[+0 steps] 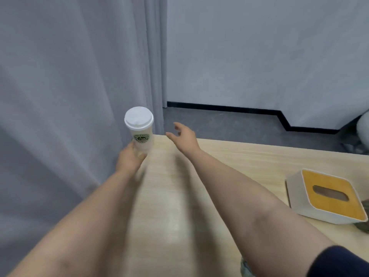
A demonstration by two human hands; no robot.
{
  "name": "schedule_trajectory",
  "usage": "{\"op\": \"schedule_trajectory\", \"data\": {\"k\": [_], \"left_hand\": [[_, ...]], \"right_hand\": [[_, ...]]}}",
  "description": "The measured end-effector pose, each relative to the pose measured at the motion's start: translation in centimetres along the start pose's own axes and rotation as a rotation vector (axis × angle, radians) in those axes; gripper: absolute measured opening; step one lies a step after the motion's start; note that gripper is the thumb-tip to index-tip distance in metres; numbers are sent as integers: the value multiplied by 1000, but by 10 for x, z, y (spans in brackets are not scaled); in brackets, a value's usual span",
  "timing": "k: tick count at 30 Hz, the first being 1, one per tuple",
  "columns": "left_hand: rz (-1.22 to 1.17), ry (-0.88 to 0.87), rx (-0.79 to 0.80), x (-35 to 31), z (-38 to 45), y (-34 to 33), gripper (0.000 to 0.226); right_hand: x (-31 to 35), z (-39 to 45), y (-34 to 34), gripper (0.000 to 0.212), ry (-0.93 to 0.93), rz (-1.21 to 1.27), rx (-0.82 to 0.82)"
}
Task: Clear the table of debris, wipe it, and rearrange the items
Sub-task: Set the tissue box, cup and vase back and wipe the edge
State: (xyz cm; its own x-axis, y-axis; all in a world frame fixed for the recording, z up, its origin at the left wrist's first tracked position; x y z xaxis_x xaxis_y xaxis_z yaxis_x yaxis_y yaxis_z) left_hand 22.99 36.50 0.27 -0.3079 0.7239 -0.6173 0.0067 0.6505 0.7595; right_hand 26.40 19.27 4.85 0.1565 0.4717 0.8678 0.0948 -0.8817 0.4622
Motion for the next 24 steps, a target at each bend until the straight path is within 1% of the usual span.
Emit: {"op": "schedule_trajectory", "data": {"k": [2,5,7,9,12,16,21,24], "left_hand": [[-28,49,-19,11,19,10,66],[-139,100,-24,20,42,19,75],[-219,110,-13,18,51,23,82],[-309,64,12,10,57,25,85],[-394,1,25,-5,62,27,76],[-475,43,-6,-14,62,25,66],[-423,4,-47,-27,45,21,61],[-414,-39,-35,-46,29,17,59]], "right_hand": [[15,14,-21,63,24,10,32],[31,30,-44,68,32,51,66],[38,36,-52,65,10,104,77],[40,40,-55,59,-6,140,80],[43,41,-59,51,-6,176,85],[48,40,-62,51,-37,239,42],[45,34,-54,45,-48,285,-77],[40,23,-38,39,-63,334,-160]]}}
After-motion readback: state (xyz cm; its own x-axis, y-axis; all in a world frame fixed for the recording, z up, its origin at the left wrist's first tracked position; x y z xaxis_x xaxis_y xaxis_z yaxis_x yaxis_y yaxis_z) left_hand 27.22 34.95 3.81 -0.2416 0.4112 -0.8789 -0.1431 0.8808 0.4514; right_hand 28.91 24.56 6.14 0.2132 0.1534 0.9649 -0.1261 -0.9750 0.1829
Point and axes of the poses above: each hand's wrist, its own z-axis towards the middle knuckle, its own y-axis out of the back of the hand, x = y × z, the point moved 1 cm from there along z, towards the middle knuckle, and after that the axes turned 5 degrees about z, right-handed, at the moved point
